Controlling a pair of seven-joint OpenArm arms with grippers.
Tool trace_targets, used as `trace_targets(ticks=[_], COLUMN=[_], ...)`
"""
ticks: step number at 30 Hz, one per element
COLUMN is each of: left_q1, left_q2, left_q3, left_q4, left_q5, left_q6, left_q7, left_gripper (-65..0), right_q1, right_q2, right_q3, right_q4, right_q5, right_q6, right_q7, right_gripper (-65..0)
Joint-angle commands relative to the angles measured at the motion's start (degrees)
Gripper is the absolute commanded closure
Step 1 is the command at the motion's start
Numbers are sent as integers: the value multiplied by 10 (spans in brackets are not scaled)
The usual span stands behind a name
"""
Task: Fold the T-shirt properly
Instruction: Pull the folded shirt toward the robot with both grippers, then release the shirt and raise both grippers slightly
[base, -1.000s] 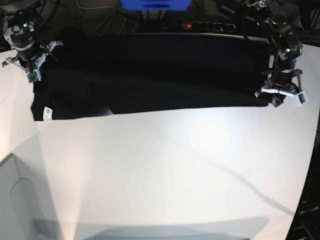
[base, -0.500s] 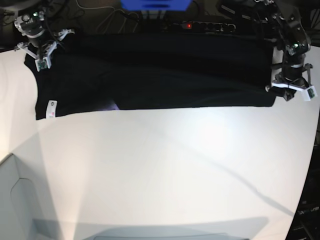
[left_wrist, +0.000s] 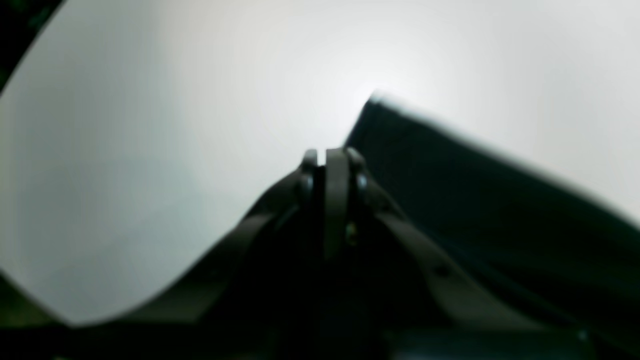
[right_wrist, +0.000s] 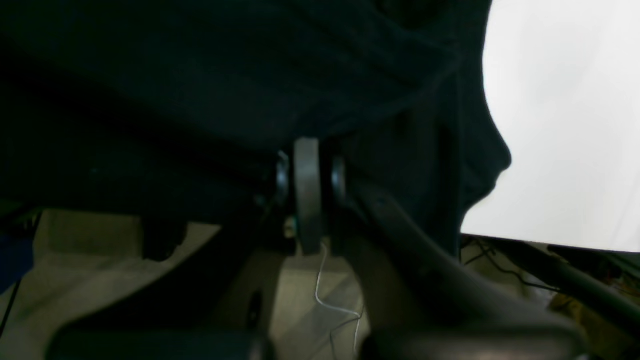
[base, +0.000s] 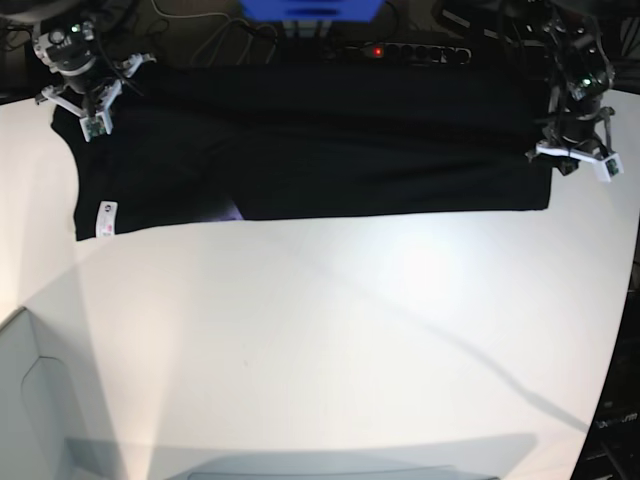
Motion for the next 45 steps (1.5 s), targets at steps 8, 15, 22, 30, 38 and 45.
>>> trace_targets(ticks=[8,15,22,30,38,45], left_q1=[15,32,44,50,49,50], left_q2=[14,15,20,20,20,28], left_q3=[0,7,3,7,30,48], left_q4=[-9,-18,-1,-14,-38,-39], left_q5=[-14,-14,-14,-14,-14,-14], left_q6=[2,2,2,2,2,2], left_q7=[-17,-11,-12,-15,-16,-16], left_gripper=[0,-107,-500,-528,-527,-467], right_q1=[3,3,32,43,80,113], right_q2=[16,28,24,8,-4,2], right_q3=[2,7,65,28,-31,-29], right_q4=[7,9,11,9,-17,-110], right_q5=[-1,-1,1,1,-2,-2], right_q6=[6,6,6,6,6,6], right_q7=[5,7,7,6,3,6], right_gripper=[-11,-244,-313,-313,-313,-313])
